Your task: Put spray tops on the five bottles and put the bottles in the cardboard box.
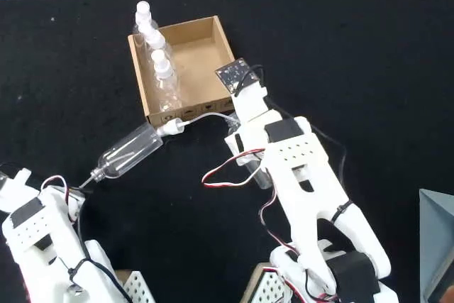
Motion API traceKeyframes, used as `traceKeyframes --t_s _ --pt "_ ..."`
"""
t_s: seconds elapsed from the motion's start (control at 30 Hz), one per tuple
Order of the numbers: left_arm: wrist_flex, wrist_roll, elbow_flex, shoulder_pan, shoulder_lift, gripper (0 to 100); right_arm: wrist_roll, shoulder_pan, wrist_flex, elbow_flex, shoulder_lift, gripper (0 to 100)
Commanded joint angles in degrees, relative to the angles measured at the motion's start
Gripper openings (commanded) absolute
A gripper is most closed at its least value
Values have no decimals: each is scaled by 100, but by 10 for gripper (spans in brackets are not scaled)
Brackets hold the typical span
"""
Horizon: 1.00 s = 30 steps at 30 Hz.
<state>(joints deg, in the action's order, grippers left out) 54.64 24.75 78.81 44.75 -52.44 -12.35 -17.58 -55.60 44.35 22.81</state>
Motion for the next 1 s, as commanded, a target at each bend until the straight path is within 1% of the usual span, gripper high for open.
traceKeyframes --t_s 0.0,0.23,0.33,0.5,0.63,0.7,0.97 --pt "-123 404 -110 75 -53 204 -53 149 167 -13 312 86" --pt "-70 413 -347 840 -53 203 -53 149 167 -13 312 86" --pt "-70 413 -409 1033 -53 203 -53 149 167 -13 312 86" --pt "53 413 -470 1059 -53 199 -53 149 167 -13 312 86" --pt "958 413 -1051 1007 -53 199 -53 149 167 -13 312 86" --pt "1275 413 -1358 1007 -44 200 -53 149 167 -13 312 86" --pt "1354 422 -1675 1007 -18 199 -53 149 167 -13 312 86"
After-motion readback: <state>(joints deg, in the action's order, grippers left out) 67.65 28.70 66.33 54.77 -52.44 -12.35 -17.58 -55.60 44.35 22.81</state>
